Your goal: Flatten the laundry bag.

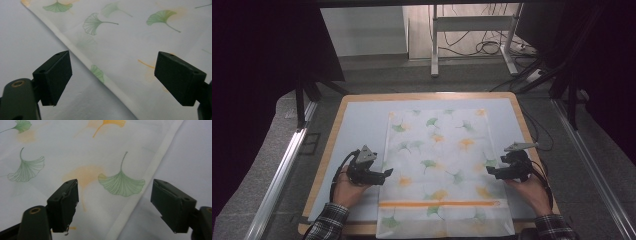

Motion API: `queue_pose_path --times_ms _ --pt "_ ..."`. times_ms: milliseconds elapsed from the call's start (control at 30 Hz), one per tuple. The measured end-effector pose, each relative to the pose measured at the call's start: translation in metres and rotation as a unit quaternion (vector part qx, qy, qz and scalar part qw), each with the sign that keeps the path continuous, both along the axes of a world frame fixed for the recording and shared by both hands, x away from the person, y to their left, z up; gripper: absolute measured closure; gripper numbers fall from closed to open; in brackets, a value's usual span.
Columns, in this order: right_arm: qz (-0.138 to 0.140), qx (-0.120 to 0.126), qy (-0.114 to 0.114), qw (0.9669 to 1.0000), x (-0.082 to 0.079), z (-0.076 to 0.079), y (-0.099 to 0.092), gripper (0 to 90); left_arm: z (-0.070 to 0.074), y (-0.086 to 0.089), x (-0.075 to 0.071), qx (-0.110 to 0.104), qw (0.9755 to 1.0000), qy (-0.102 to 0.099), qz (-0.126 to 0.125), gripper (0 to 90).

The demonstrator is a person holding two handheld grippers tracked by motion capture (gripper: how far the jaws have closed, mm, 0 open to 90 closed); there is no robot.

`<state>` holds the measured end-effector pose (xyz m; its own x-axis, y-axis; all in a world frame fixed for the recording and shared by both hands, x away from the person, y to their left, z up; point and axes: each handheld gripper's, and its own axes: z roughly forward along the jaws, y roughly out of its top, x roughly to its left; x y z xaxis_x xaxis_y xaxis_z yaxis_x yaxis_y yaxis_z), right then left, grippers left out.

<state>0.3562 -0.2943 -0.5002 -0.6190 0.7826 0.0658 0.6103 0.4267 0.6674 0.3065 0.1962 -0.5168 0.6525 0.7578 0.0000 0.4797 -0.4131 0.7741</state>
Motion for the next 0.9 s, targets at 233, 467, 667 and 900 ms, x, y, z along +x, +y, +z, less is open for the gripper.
queue_pose_path --times_ms 233,467,667,900 --pt "0.019 0.002 0.001 0.9998 -0.011 -0.002 -0.001 12.8 -0.002 -0.003 -0.003 -0.003 0.9999 0.010 0.002 4.2" --pt "0.040 0.000 -0.004 0.9992 -0.021 -0.002 -0.001 7.7 -0.004 -0.008 -0.005 -0.007 0.9999 0.009 -0.004 1.6" --pt "0.062 -0.010 -0.010 0.9980 -0.031 -0.002 -0.001 5.1 -0.003 -0.016 -0.008 0.019 0.9996 0.007 -0.021 2.2" --pt "0.089 -0.021 -0.020 0.9956 -0.043 -0.002 -0.003 4.2 -0.002 -0.021 -0.009 0.027 0.9993 0.003 -0.026 2.3"
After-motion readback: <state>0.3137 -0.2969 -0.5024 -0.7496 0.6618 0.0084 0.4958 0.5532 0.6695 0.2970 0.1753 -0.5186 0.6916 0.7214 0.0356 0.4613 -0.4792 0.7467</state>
